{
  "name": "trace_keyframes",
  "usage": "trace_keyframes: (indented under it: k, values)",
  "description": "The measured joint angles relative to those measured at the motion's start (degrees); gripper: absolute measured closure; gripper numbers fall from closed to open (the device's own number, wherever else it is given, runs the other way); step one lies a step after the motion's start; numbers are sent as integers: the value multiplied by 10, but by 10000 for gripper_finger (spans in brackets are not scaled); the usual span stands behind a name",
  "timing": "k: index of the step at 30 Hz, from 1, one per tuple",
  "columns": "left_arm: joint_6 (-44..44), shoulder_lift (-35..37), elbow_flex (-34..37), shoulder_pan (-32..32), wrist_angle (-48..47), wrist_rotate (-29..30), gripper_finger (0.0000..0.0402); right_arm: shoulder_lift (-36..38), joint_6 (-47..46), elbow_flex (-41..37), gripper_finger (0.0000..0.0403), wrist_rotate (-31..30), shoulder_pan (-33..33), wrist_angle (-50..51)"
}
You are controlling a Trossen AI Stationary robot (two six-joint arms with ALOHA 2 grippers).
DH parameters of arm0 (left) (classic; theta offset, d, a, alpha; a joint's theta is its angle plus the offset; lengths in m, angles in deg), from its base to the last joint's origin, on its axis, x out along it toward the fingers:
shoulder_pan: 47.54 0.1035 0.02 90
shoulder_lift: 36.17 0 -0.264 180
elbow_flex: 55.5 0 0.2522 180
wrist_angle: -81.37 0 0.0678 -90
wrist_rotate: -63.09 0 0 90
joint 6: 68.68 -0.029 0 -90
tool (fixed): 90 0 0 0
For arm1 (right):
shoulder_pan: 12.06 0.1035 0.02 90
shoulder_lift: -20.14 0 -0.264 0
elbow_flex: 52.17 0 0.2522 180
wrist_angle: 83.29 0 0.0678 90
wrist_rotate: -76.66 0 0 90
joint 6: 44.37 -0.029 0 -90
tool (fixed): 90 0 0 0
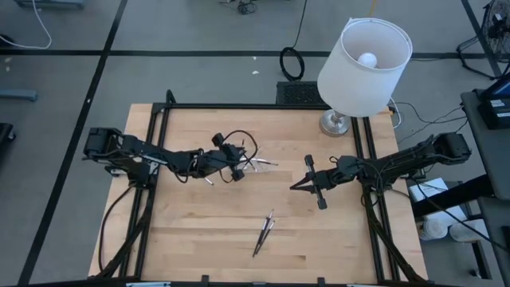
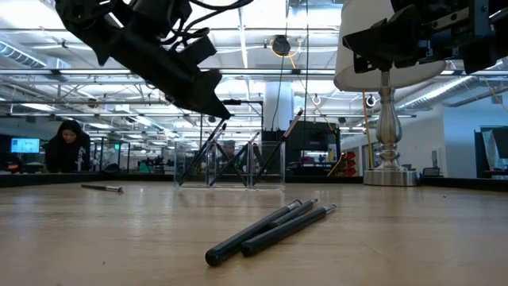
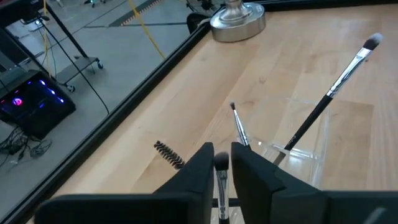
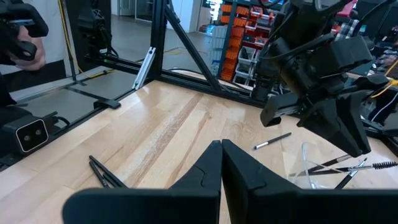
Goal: Put items in baskets/containers
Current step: Put the black eyeshadow brush into the transparent organizer
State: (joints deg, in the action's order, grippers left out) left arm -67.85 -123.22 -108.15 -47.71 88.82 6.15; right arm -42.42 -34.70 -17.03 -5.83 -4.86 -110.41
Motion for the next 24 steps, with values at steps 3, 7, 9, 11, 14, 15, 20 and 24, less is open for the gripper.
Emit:
trace_keyframes:
  k: [3,7,9,11,14,15,20,24]
  values:
    - [-4,11,0,0,-1,0,322,0,0,0,403,0,0,0]
    - [-13,47,0,0,-2,0,311,0,0,0,403,0,0,0]
    - [-14,72,0,-2,1,0,304,0,0,0,403,0,0,0]
    - [-24,100,0,-6,-4,1,295,0,0,0,403,0,0,0]
    - [-35,150,0,-29,-3,1,283,0,0,0,403,0,0,0]
    - [-35,169,0,-43,-5,1,281,0,0,0,403,0,0,0]
    - [-18,233,0,-146,-81,-14,294,0,0,0,403,0,0,3]
    - [-31,233,38,-228,-48,27,340,0,0,-4,403,0,0,8]
